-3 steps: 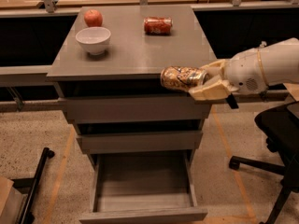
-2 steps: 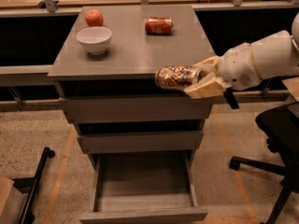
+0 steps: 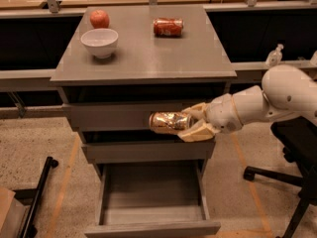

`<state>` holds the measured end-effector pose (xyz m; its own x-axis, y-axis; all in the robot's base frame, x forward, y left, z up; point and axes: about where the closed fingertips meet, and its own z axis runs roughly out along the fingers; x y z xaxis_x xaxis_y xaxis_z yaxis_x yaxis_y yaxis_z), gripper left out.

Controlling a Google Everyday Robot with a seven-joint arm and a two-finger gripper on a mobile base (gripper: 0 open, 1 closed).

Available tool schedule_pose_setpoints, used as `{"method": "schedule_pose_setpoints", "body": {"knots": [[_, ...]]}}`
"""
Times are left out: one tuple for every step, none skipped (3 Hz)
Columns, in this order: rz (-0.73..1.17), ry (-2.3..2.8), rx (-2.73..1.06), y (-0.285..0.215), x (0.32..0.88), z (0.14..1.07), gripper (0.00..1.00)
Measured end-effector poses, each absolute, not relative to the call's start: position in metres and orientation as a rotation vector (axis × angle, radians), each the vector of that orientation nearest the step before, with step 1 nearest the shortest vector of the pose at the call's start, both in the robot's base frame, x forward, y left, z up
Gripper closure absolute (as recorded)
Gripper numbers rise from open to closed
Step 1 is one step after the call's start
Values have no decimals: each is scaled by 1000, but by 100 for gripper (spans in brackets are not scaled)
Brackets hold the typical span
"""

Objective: Place orange can into bottom drawer

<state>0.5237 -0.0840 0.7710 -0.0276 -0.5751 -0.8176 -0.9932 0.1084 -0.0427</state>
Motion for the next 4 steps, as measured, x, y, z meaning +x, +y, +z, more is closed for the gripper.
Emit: {"method": "schedule_pose_setpoints", "body": {"knots": [[888,1688,-1502,-77,523,696,100],[946,1698,-1480,-75,522,671,100],[948,1693,-1494,-71,519,668,100],[1004,1654,-1472,-60,524,637,100]]}}
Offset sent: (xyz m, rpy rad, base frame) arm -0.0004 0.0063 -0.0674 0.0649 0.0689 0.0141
